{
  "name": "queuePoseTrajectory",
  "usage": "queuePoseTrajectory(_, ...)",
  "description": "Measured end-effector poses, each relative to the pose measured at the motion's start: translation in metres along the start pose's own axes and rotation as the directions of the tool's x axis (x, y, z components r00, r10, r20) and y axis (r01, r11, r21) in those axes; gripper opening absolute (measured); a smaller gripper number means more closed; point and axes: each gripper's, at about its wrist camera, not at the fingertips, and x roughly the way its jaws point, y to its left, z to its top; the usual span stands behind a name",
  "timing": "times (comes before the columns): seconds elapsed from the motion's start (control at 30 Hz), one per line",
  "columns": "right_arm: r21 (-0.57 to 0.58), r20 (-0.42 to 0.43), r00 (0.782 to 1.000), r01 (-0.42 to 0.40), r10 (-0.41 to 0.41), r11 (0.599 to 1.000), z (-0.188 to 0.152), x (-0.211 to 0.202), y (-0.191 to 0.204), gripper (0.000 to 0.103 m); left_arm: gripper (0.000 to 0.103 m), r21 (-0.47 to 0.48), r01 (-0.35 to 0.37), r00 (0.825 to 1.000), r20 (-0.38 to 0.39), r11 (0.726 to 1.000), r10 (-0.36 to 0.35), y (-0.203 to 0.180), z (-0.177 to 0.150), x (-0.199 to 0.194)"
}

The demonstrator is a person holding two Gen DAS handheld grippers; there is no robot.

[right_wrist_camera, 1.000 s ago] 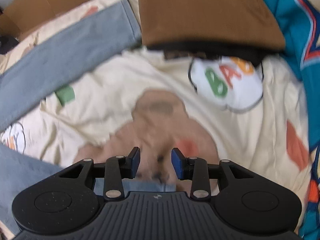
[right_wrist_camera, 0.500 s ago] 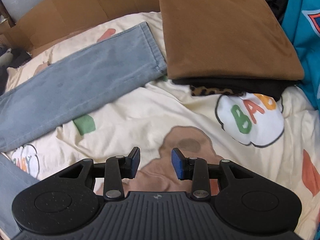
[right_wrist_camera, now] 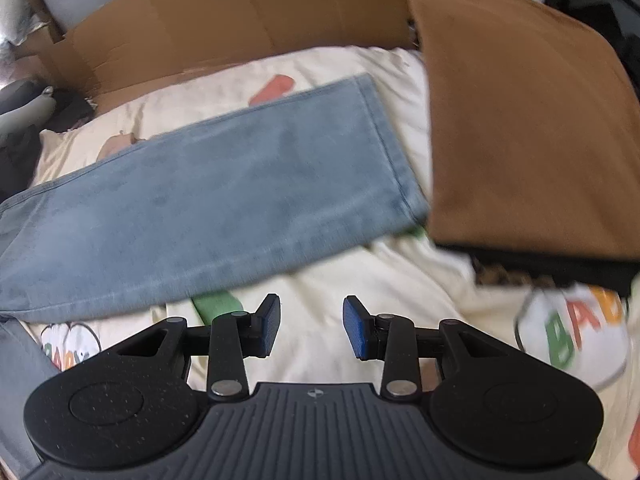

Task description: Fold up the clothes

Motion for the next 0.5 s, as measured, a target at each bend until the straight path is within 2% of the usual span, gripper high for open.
queuePoseTrajectory(0.27, -0.060, 0.016, 1.000, 0.014, -0.013, 0.998, 0.029, 0.028, 0.013, 0.042, 0.009, 0.080, 0.096, 0.995, -0.029, 0.992, -0.094, -0.055, -0.001, 0.025)
queuePoseTrajectory(0.4, -0.066, 0.004, 0.999, 0.035, -0.035, 0.997, 0.035, 0.049, 0.013, 0.042, 0.009, 0.117, 0.160, 0.986, -0.056, 0.980, -0.154, -0.086, -0.006, 0.045)
queuePoseTrajectory(0.5, -0.097, -0.010, 0.998, 0.055, -0.057, 0.994, 0.035, 0.065, 0.014, 0.042, 0.010, 0.170, 0.159, 0.987, -0.061, 0.972, -0.151, -0.108, -0.005, 0.062)
